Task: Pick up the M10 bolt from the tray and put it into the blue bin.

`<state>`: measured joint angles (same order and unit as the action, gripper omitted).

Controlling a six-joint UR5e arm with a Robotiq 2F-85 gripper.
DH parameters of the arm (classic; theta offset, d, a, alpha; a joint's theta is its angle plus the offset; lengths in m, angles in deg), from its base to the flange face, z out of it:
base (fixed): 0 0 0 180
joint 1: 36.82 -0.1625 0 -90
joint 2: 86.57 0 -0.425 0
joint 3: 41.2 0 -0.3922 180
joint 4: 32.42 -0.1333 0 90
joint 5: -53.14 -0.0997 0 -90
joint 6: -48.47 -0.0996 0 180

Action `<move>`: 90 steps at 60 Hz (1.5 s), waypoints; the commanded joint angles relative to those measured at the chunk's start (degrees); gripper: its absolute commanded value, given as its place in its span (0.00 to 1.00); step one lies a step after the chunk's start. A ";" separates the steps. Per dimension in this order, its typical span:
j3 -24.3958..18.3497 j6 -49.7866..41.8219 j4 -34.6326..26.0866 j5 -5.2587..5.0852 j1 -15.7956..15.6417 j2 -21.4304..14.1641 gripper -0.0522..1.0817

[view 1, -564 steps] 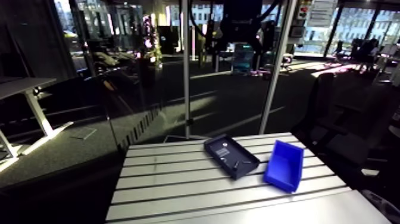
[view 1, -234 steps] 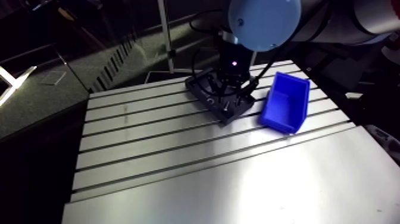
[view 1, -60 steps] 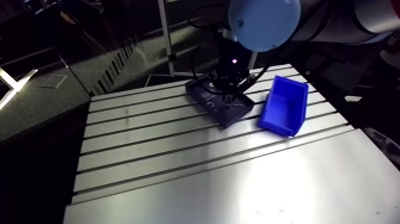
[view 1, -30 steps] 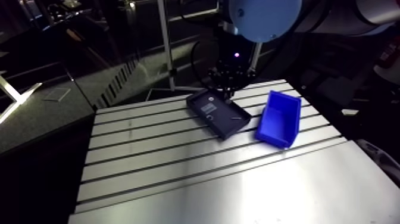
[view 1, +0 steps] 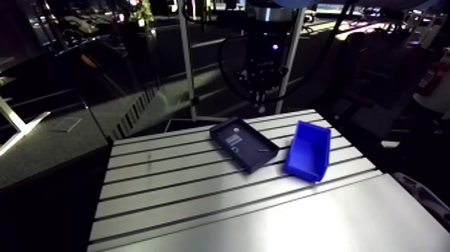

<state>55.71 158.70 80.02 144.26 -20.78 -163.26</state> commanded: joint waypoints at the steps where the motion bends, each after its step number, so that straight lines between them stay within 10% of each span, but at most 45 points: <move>1: -4.04 11.62 -7.17 -0.18 -0.04 -1.29 0.99; 23: -9.05 33.88 -15.82 -1.15 3.40 -1.91 0.99; 54: -5.54 55.07 -16.36 -0.72 12.94 -3.85 0.99; 90: 4.05 58.93 1.00 -0.37 16.92 -1.16 0.99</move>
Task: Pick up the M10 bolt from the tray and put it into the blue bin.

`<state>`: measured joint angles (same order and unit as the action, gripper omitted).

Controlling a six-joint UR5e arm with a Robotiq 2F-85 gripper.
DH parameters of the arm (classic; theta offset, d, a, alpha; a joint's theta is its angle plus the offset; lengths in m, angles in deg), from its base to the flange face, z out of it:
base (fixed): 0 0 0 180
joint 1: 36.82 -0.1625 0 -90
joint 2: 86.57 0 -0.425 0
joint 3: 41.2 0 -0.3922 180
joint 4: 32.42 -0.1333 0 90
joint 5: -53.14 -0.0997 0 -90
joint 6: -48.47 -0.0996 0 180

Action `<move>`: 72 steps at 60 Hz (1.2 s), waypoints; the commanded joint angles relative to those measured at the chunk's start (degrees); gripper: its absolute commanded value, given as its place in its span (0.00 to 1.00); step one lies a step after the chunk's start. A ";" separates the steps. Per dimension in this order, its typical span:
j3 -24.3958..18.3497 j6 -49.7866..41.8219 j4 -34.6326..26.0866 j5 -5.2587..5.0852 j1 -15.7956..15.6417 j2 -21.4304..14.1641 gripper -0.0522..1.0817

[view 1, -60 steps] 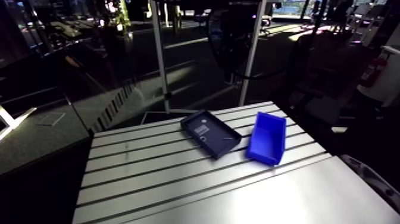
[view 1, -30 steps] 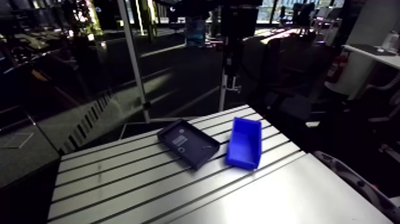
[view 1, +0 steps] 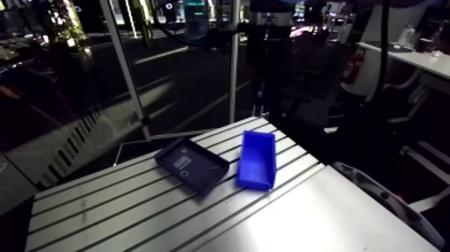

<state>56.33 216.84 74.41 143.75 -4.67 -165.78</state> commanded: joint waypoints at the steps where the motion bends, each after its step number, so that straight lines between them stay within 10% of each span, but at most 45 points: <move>1: 3.43 0.79 6.61 0.13 0.81 1.36 0.99; 72: 12.54 1.92 22.11 1.20 1.96 9.33 0.99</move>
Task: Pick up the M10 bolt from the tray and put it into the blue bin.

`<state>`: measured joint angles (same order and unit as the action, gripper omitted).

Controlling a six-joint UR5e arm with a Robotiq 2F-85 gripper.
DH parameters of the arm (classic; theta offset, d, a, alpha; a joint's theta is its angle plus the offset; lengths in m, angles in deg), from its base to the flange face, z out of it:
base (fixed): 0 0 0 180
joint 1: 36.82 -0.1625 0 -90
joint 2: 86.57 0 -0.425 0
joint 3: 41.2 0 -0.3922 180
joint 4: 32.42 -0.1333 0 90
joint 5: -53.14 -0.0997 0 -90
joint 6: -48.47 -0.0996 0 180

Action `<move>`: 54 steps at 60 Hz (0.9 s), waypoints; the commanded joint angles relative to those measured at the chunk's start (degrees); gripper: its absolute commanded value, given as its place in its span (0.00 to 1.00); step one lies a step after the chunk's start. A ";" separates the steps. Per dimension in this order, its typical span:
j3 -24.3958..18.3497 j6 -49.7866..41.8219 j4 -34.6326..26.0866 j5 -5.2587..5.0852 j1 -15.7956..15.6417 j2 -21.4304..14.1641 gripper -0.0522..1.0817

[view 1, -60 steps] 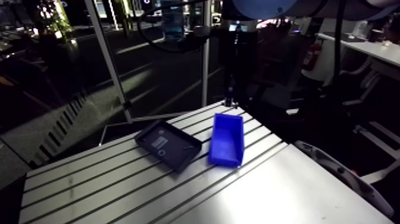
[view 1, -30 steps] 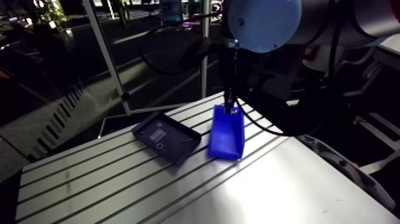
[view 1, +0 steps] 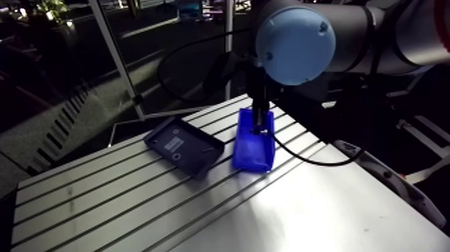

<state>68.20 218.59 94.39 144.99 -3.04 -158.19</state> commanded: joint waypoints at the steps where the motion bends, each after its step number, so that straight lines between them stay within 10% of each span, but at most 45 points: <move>1: 0.67 0.18 2.13 -0.04 0.33 1.73 0.99; 54: 3.06 -0.25 7.98 0.04 0.24 3.89 0.98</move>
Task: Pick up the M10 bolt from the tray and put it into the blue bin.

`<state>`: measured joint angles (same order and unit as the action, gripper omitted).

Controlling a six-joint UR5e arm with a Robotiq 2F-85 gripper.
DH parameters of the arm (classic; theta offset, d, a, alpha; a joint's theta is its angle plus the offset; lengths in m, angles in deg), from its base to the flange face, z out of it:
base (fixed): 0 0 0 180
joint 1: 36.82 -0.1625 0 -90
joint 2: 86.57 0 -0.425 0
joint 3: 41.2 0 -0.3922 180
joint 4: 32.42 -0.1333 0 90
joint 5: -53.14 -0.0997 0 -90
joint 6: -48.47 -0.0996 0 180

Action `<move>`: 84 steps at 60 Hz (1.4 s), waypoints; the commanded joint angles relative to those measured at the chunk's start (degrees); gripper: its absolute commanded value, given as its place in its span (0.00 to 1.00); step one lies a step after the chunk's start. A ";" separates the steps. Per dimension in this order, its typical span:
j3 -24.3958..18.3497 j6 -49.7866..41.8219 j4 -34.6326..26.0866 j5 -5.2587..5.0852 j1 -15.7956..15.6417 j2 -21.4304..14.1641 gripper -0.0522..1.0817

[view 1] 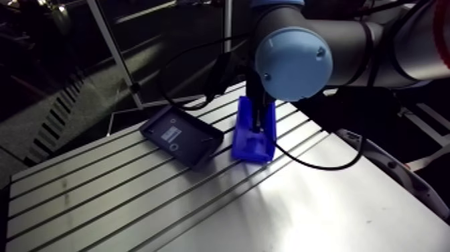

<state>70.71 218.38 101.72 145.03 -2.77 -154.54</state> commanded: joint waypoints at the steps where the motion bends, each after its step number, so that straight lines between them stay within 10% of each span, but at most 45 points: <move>1: 0.54 -0.05 0.65 0.00 -0.03 0.25 0.98; 21: 0.63 -0.40 0.65 0.09 -0.12 0.52 0.82; 33: 0.72 -0.48 0.65 0.16 -0.20 0.52 0.36; 49: 0.54 -0.40 0.24 0.09 -0.29 0.34 0.07; 84: -3.29 -2.28 -7.44 0.35 -0.91 -3.90 0.05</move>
<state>69.97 217.13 98.38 145.43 -3.40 -156.61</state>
